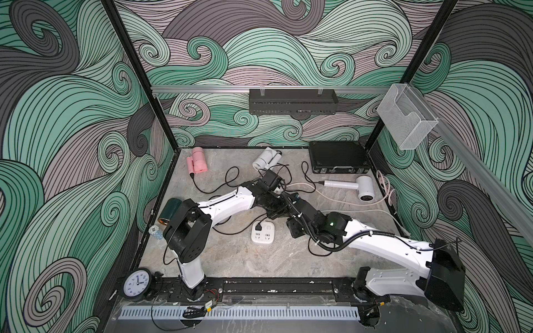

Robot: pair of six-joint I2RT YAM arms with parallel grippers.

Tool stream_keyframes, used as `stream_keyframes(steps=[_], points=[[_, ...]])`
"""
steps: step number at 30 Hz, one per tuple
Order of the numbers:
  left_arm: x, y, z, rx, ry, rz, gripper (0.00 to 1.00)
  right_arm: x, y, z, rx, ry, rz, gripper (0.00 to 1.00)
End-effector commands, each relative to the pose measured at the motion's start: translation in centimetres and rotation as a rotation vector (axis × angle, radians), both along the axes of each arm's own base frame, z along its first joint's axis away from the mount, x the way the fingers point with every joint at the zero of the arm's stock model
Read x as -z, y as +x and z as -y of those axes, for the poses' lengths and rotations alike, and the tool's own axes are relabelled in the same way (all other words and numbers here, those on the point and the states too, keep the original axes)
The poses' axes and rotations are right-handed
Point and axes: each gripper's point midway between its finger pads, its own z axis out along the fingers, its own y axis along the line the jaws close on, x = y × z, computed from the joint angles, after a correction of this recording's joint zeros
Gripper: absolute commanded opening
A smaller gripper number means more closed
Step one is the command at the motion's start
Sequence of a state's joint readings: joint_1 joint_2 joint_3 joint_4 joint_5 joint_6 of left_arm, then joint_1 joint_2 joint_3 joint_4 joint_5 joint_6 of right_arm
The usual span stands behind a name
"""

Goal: Charge the blow dryers
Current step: Pick up the plug from the center of the board.

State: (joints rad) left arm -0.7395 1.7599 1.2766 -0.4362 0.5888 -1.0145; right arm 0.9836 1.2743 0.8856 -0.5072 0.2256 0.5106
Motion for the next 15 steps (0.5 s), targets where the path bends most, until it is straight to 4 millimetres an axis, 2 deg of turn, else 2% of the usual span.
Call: stream_keyframes(steps=[1,6,15], points=[[-1.91,0.36,0.58,0.009,-0.063,0.026,0.01,1.77,-0.91,0.85,0.005,-0.035,-0.043,0.44],[-1.98,0.46,0.76,0.005,-0.078,0.022,0.01,2.13,-1.47,1.47,0.013,-0.018,-0.054,0.42],[-1.89,0.39,0.77,0.009,-0.08,0.015,0.01,1.97,-1.3,0.6,-0.012,0.016,-0.041,0.41]])
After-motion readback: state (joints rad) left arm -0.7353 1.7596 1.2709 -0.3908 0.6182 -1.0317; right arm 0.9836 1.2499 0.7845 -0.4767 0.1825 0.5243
